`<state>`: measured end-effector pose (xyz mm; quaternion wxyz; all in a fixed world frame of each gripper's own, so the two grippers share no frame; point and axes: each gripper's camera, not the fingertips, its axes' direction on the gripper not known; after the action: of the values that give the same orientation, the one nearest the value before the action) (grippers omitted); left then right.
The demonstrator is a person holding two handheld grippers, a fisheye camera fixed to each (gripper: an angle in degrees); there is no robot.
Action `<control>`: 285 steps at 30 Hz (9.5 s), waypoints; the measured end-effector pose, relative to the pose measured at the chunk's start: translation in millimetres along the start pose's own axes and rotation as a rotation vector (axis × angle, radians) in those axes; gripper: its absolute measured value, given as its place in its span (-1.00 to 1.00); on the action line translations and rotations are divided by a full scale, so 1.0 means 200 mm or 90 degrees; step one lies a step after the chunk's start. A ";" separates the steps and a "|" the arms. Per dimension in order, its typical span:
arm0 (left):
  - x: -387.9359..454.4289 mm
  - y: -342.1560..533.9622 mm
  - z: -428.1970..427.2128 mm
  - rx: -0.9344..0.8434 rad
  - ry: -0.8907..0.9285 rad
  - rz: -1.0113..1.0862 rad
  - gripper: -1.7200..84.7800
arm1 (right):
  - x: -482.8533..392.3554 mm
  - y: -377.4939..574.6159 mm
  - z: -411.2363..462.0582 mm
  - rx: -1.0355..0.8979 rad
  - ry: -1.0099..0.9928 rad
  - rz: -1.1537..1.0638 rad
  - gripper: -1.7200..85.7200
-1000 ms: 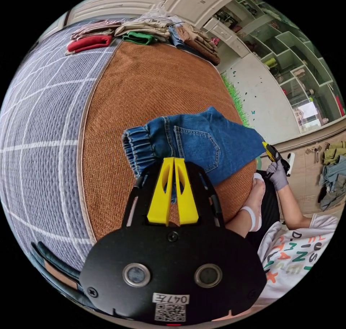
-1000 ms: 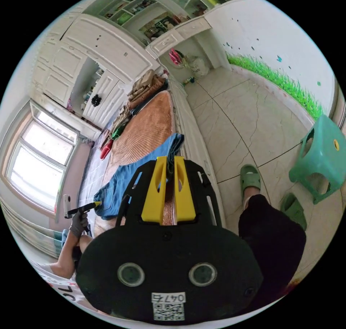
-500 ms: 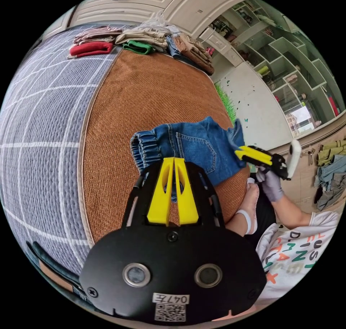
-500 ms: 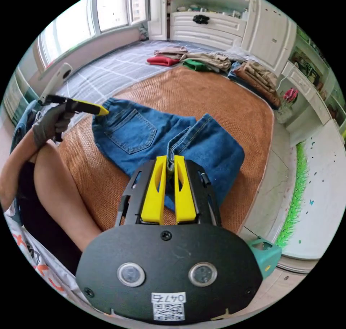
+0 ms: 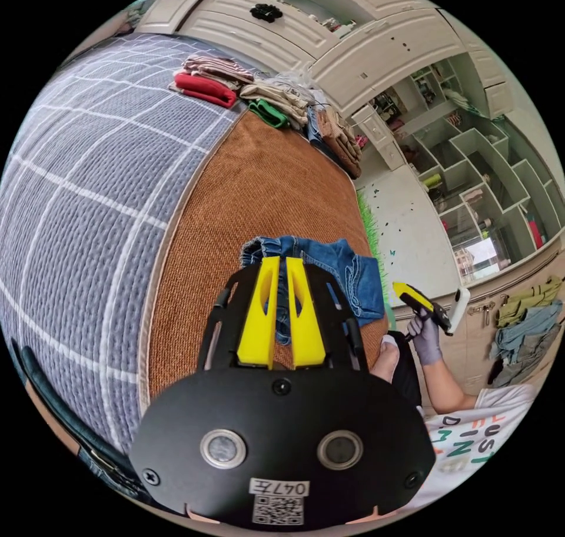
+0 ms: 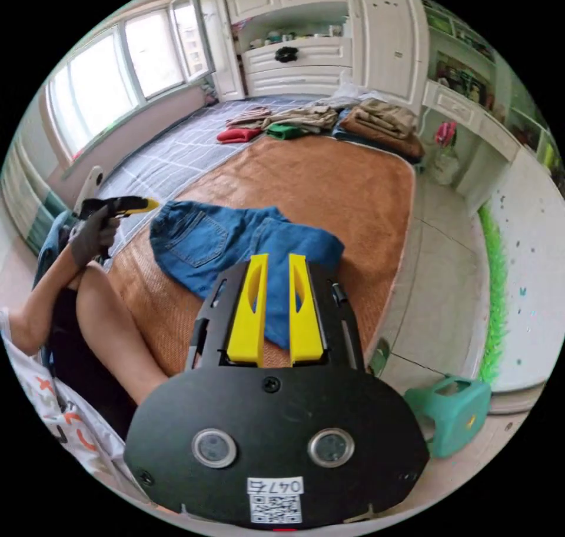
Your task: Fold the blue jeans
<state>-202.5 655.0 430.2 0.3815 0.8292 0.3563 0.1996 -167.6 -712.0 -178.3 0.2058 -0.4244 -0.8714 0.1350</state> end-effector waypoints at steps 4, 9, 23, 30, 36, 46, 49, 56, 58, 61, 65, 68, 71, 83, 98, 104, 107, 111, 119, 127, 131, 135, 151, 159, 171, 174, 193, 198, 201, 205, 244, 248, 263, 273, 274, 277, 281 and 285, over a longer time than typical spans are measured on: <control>0.01 0.01 0.02 -0.017 0.003 0.004 -0.97 | 0.21 -0.05 0.02 -0.020 0.013 0.108 -0.92; 0.09 0.00 0.03 -0.023 0.001 0.062 -0.98 | 0.17 -0.18 0.21 -0.079 0.020 0.064 -0.92; 0.14 0.03 -0.04 0.007 -0.073 0.002 -0.79 | -0.05 -0.22 0.25 -0.104 -0.002 -0.053 -0.93; -0.04 0.13 0.05 -0.091 0.039 -0.175 -0.62 | -0.27 -0.08 0.40 -0.200 0.069 -0.201 -0.94; 0.01 0.12 0.16 -0.151 0.005 -0.200 -0.63 | -0.12 -0.11 0.39 -0.178 0.032 -0.148 -0.94; 0.17 0.20 0.21 -0.165 0.048 -0.177 -0.73 | 0.11 -0.15 0.35 -0.191 -0.017 -0.114 -0.96; 0.25 0.22 0.24 -0.161 0.057 -0.150 -0.77 | 0.19 -0.16 0.35 -0.200 -0.026 -0.109 -0.96; 0.71 0.25 0.12 -0.106 -0.107 -0.019 -0.81 | 0.38 -0.18 0.34 -0.250 -0.176 -0.064 -0.97; 0.96 0.26 0.10 -0.094 -0.211 0.058 -0.81 | 0.36 -0.18 0.35 -0.259 -0.200 -0.083 -0.97; 1.42 0.34 0.12 -0.073 -0.330 0.175 -0.82 | 0.30 -0.20 0.35 -0.265 -0.209 -0.128 -0.97; 2.07 0.59 0.35 -0.022 -0.430 0.328 -0.83 | 0.45 -0.18 0.23 -0.209 -0.290 -0.072 -0.97; 2.41 0.84 0.60 0.032 -0.467 0.404 -0.83 | 0.72 -0.09 0.06 -0.127 -0.299 0.042 -0.98; 2.58 1.04 0.90 0.057 -0.456 0.408 -0.83 | 0.96 0.04 -0.10 -0.070 -0.282 0.116 -0.98; 2.62 1.32 1.09 -0.074 -0.231 0.449 -0.69 | 1.28 0.22 -0.31 -0.024 -0.261 0.180 -0.83; 1.66 0.78 0.76 -0.043 -0.172 0.211 -0.75 | 1.19 -0.16 -0.13 -0.139 -0.339 0.043 -0.94; 1.47 0.70 0.87 -0.093 -0.134 0.180 -0.75 | 1.35 -0.08 0.09 -0.241 -0.384 0.109 -0.93; 1.41 0.66 0.84 -0.093 -0.126 0.175 -0.74 | 1.36 -0.05 0.02 -0.212 -0.359 0.107 -0.86; 1.30 0.65 0.63 -0.001 -0.162 0.119 -0.71 | 1.41 0.01 -0.16 -0.078 -0.294 0.154 -0.66; 0.86 0.51 0.76 -0.094 -0.022 -0.065 -0.65 | 1.41 -0.02 0.13 -0.114 -0.267 0.222 -0.61; 0.61 0.47 0.72 -0.089 0.130 -0.122 -0.80 | 1.27 -0.06 0.11 -0.125 -0.260 0.165 -0.87; 0.60 0.45 0.66 -0.069 0.137 -0.084 -0.85 | 1.16 -0.08 0.01 -0.096 -0.226 0.113 -0.92; 0.75 0.46 0.48 -0.019 0.090 0.031 -0.87 | 0.97 -0.11 -0.16 -0.048 -0.146 0.022 -0.93; 0.33 0.49 0.20 0.006 0.039 -0.269 -0.87 | 0.83 -0.31 0.26 -0.159 -0.266 0.058 -0.73; 0.20 0.57 0.17 0.008 0.098 -0.356 -0.86 | 1.08 -0.12 0.46 -0.125 -0.395 0.283 -0.67; 0.29 0.73 0.09 0.008 0.089 -0.344 -0.86 | 1.09 0.04 0.69 -0.145 -0.522 0.389 -0.66; 0.33 0.80 0.06 0.006 0.092 -0.340 -0.86 | 1.05 0.05 0.76 -0.165 -0.472 0.379 -0.78; 1.25 1.84 -1.18 0.257 -0.023 0.031 -0.88 | 0.30 -0.21 0.10 0.006 -0.493 -0.050 -0.89; 1.45 2.56 -1.90 0.354 -0.155 0.005 -0.88 | -0.43 -0.20 -0.06 0.007 -0.626 -0.239 -0.88; 1.59 2.99 -2.19 0.418 -0.252 -0.016 -0.88 | -0.85 -0.19 -0.12 -0.013 -0.681 -0.341 -0.88; 1.73 3.46 -2.44 0.499 -0.351 -0.045 -0.87 | -1.36 -0.15 -0.23 -0.025 -0.697 -0.474 -0.88; 1.56 4.32 -3.04 0.535 -0.262 -0.107 -0.98 | -1.77 0.11 0.00 -0.126 -0.614 -0.531 -0.98; 1.62 3.82 -2.95 0.373 -0.336 -0.089 -0.98 | -1.43 0.11 -0.09 -0.077 -0.633 -0.515 -0.99; 0.96 3.53 -2.41 0.328 -0.150 -0.298 -0.98 | -0.22 0.27 -0.92 0.266 -1.025 -0.787 -0.80; 1.33 2.73 -2.32 0.321 -0.162 -0.135 -0.98 | 0.35 0.56 -1.86 0.730 -1.093 -1.102 -0.77; 1.36 2.66 -2.28 0.315 -0.157 -0.108 -0.98 | 0.37 0.56 -1.87 0.748 -1.110 -1.094 -0.81; 1.45 2.36 -2.08 0.286 -0.097 0.024 -0.98 | 0.50 0.60 -1.86 0.862 -1.187 -1.045 -0.94; 1.35 2.00 -1.70 0.250 0.022 0.123 -0.98 | 0.59 0.67 -1.94 1.009 -1.186 -1.021 -0.97; 1.12 1.79 -1.35 0.243 0.134 0.109 -0.98 | 0.59 0.76 -2.11 1.042 -1.192 -1.108 -0.98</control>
<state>-59.6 791.7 891.0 0.1602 0.8882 0.3538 0.2454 70.4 -501.5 158.3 -0.2200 0.6702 -0.3436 0.6199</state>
